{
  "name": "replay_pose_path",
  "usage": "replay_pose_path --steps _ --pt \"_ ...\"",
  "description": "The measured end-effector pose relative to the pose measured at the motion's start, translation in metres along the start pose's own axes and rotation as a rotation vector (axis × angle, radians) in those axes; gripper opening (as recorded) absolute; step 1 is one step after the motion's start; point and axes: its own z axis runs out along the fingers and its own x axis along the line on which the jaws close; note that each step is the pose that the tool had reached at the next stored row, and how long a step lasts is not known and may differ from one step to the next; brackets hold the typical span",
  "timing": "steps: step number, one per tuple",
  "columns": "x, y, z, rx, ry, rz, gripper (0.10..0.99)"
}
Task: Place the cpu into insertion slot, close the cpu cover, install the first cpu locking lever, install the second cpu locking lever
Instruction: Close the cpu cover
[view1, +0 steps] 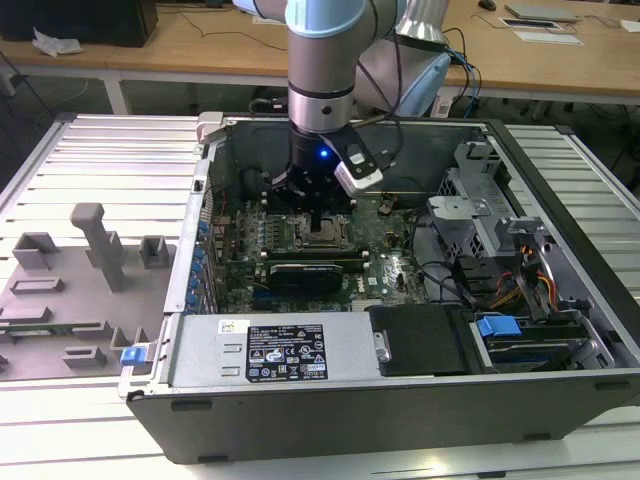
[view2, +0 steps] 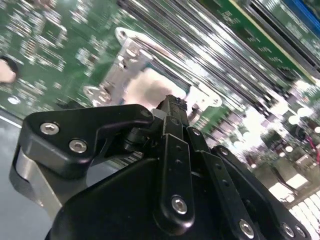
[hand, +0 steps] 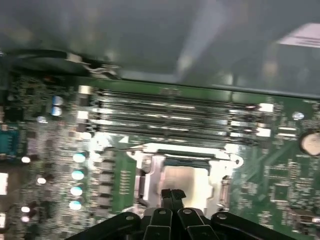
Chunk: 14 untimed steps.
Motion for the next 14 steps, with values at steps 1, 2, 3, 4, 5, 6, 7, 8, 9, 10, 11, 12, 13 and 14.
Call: replay_pose_path --steps 1,2,3,4,5,6,7,8,9,10,11,12,13,14 --pt "-0.0031 -0.0003 0.0001 0.0 0.0003 0.0 0.106" --pt "-0.0047 -0.0005 0.0 0.0 0.0006 0.0 0.106" --pt "-0.0048 -0.0005 -0.0011 0.0 0.0006 0.0 0.106" --pt "-0.0048 -0.0005 -0.0024 0.0 0.0005 0.0 0.106" --pt "-0.0049 -0.0005 -0.0043 0.0 0.0005 0.0 0.106" --pt "-0.0051 -0.0005 -0.0081 0.0 0.0005 0.0 0.106" --pt "-0.0052 -0.0005 -0.0111 0.0 0.0004 0.0 0.106" --pt "-0.0052 -0.0006 -0.0138 0.0 0.0005 0.0 0.106" --pt "-0.0054 -0.0006 -0.0196 0.0 0.0005 0.0 0.106" --pt "-0.0055 -0.0007 -0.0245 0.0 0.0005 0.0 0.106" --pt "-0.0056 -0.0007 -0.0264 0.0 0.0005 0.0 0.106" --pt "-0.0056 -0.0007 -0.0281 0.0 0.0005 0.0 0.106" --pt "-0.0056 -0.0008 -0.0296 0.001 0.0005 0.0 0.106" --pt "-0.0056 -0.0007 -0.0298 0.0 0.0004 0.0 0.106"
